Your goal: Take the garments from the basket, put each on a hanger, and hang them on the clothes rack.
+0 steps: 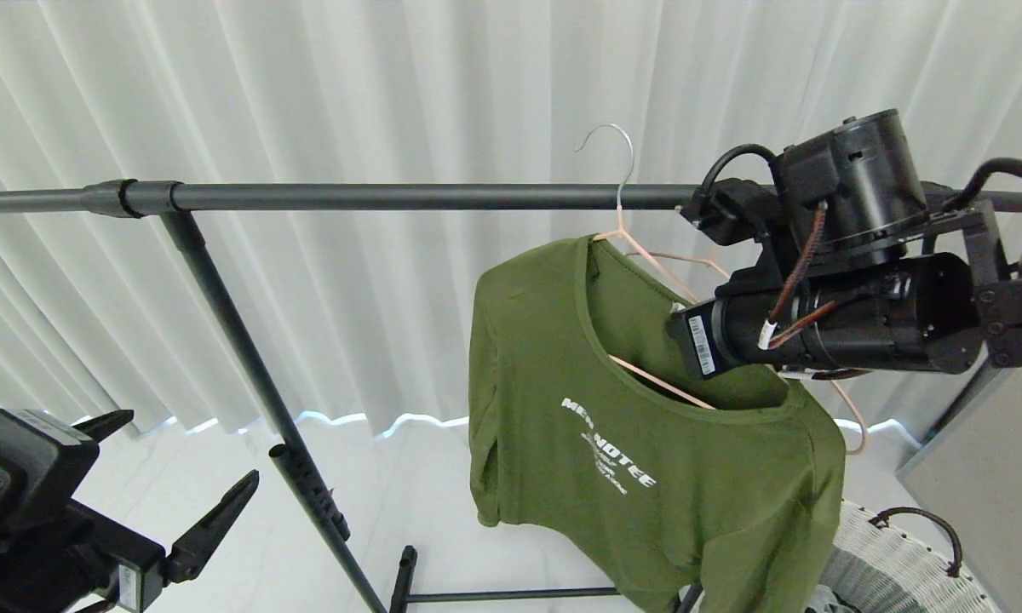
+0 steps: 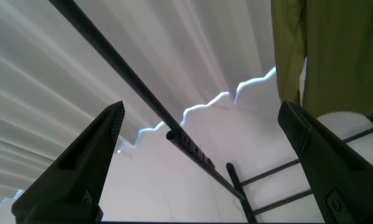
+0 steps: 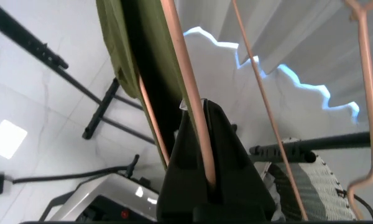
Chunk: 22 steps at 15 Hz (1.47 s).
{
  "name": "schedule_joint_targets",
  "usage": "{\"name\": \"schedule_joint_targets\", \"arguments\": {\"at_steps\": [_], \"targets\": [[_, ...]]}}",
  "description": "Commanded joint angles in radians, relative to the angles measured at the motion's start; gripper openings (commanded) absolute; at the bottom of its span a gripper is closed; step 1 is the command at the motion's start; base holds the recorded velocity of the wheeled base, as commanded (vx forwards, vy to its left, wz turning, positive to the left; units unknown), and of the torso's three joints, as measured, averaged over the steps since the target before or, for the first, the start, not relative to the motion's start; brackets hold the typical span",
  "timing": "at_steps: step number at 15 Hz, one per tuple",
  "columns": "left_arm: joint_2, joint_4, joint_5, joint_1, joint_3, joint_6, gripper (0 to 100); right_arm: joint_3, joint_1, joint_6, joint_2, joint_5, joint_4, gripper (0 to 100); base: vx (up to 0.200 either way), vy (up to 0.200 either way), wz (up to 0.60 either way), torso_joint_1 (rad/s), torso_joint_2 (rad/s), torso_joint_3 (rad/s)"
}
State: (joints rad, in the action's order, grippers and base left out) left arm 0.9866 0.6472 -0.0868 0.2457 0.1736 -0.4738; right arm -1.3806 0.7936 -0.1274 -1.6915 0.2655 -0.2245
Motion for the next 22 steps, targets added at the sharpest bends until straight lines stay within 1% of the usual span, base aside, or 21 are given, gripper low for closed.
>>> {"name": "schedule_joint_targets", "arguments": {"at_steps": [1, 3, 17, 19, 21, 22], "targets": [[-0.023, 0.000, -0.008, 0.000, -0.005, 0.001, 100, -0.052, -0.001, 0.000, -0.076, 0.003, -0.001, 0, 0.000, 0.000, 0.00, 0.000, 0.00, 0.000], [-0.023, -0.001, -0.008, 0.000, -0.003, 0.001, 100, -0.077, 0.001, 0.000, -0.106, 0.003, -0.001, 0, 0.000, 0.000, 0.00, 0.000, 0.00, 0.000], [-0.025, -0.001, -0.008, 0.001, -0.011, 0.000, 100, -0.077, 0.027, -0.008, -0.149, 0.006, 0.004, 0, 0.000, 0.000, 0.00, 0.000, 0.00, 0.000], [-0.025, -0.001, -0.008, 0.001, -0.011, 0.000, 100, -0.067, 0.038, -0.006, -0.149, 0.004, 0.056, 0, 0.000, 0.000, 0.00, 0.000, 0.00, 0.000], [-0.026, -0.001, -0.008, 0.001, -0.011, 0.000, 100, -0.069, 0.045, -0.008, -0.148, 0.004, 0.065, 0, 0.000, 0.000, 0.00, 0.000, 0.00, 0.000], [-0.028, -0.001, -0.008, 0.001, -0.011, 0.000, 100, -0.069, 0.049, -0.009, -0.146, 0.006, 0.068, 100, 0.000, 0.000, 0.00, 0.000, 0.00, 0.000]]}}
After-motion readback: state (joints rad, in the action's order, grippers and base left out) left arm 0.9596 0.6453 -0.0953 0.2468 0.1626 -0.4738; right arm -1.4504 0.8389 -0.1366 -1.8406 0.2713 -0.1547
